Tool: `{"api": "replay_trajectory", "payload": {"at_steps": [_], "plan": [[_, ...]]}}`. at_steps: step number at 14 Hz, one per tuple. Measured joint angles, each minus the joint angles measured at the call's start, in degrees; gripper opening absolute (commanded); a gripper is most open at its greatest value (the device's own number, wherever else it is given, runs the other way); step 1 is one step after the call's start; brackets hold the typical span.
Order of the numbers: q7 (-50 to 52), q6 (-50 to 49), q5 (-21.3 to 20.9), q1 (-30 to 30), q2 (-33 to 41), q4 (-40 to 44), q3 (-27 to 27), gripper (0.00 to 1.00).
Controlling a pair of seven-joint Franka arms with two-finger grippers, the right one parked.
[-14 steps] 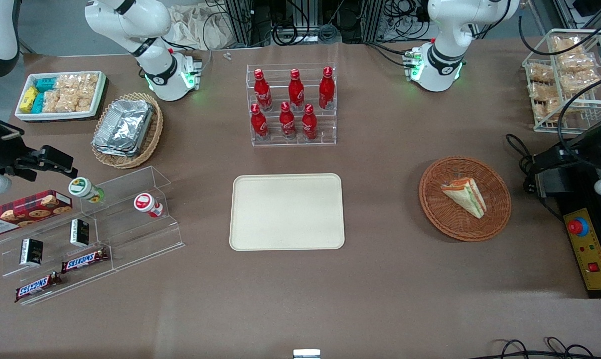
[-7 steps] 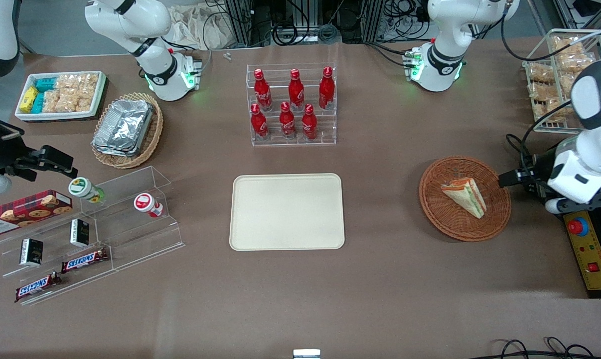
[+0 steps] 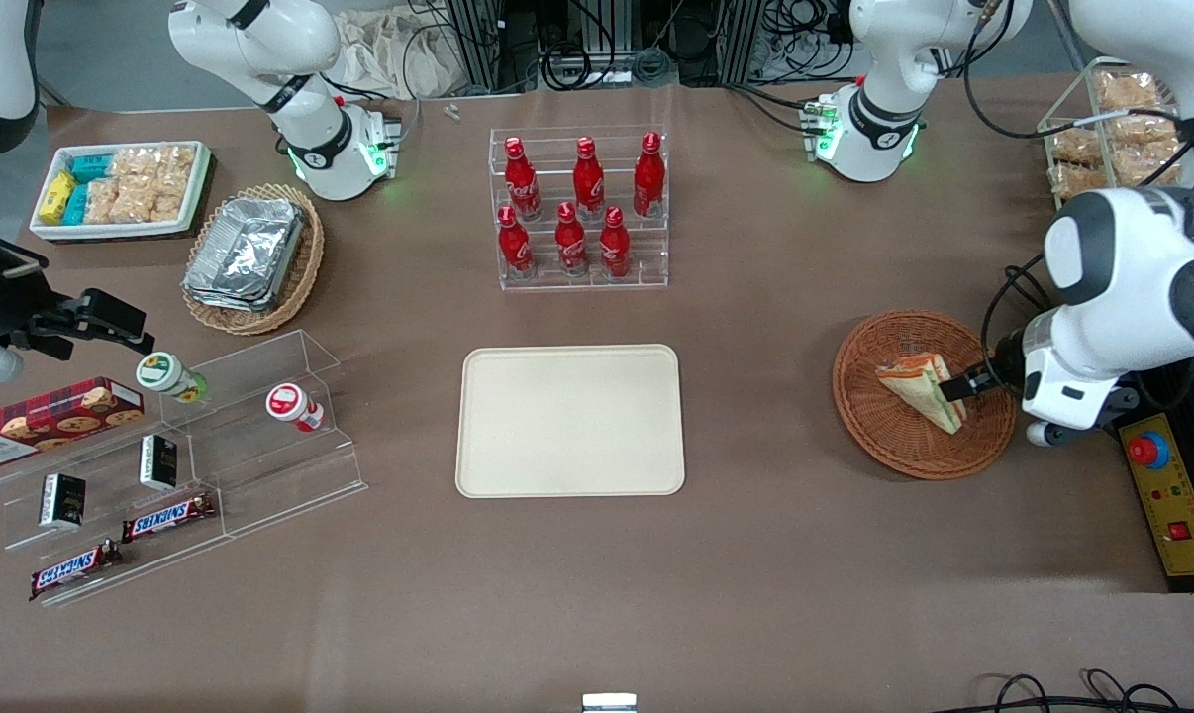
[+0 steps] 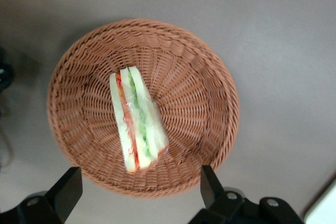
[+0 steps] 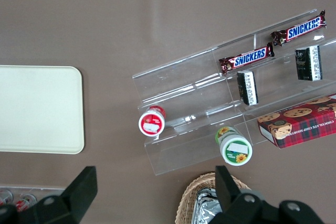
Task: Place sandwich from basket to tray
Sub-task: 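Lower the left gripper and close it on the wrapped sandwich, then lift the sandwich out of the basket with the left gripper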
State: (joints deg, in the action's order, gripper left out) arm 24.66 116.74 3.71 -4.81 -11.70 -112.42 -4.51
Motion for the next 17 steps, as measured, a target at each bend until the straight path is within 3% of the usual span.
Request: {"api": "replay_trajectory", "payload": {"at_steps": [5, 17], "plan": [[6.5, 12.1, 0.0, 0.0, -1.0, -9.2, 0.0, 1.0], [11.4, 12.3, 2.7, 0.2, -5.1, -10.1, -0.2, 0.98]]}}
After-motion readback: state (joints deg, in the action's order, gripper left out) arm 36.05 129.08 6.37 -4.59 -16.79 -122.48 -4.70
